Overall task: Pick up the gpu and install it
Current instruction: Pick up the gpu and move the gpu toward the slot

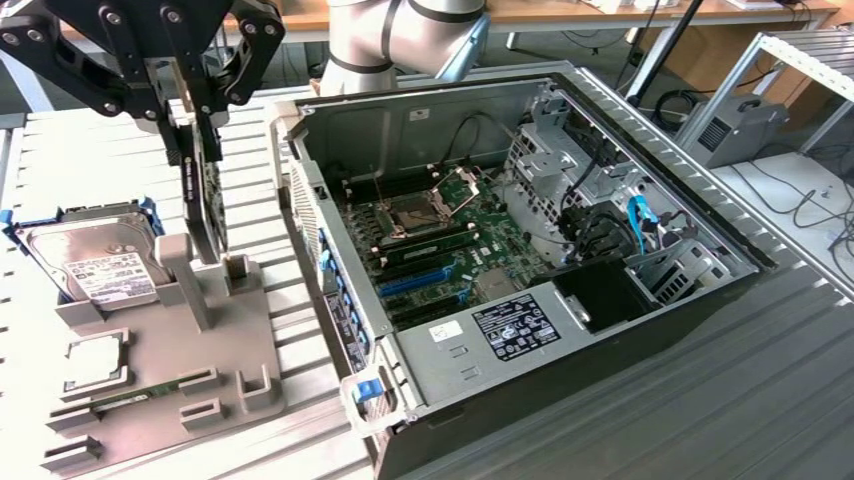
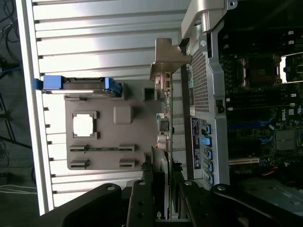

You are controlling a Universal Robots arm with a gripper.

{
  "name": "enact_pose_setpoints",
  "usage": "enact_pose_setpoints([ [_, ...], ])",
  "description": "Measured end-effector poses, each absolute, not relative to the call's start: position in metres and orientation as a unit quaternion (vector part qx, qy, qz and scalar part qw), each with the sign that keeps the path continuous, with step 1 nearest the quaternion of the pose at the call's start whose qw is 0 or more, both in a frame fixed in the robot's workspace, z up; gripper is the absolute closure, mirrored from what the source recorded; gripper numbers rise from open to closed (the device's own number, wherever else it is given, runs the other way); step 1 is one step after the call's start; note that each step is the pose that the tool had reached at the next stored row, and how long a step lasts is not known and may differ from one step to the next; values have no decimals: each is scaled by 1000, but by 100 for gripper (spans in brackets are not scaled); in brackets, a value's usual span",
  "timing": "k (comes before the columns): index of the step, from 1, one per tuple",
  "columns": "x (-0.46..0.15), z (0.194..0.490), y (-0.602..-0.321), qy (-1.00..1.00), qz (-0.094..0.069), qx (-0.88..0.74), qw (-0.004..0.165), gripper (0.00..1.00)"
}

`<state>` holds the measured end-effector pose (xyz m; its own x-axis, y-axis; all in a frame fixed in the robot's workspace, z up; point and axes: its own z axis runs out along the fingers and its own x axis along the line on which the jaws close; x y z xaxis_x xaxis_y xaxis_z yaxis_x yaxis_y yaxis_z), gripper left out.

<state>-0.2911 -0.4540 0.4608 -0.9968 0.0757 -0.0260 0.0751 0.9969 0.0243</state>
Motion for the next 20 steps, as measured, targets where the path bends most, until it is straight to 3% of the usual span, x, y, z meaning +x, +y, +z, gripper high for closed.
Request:
enact_pose_setpoints([
  [14, -290, 466, -454, 999, 12, 38, 13, 74],
  [20, -248, 462, -454, 999, 11, 38, 13, 74],
])
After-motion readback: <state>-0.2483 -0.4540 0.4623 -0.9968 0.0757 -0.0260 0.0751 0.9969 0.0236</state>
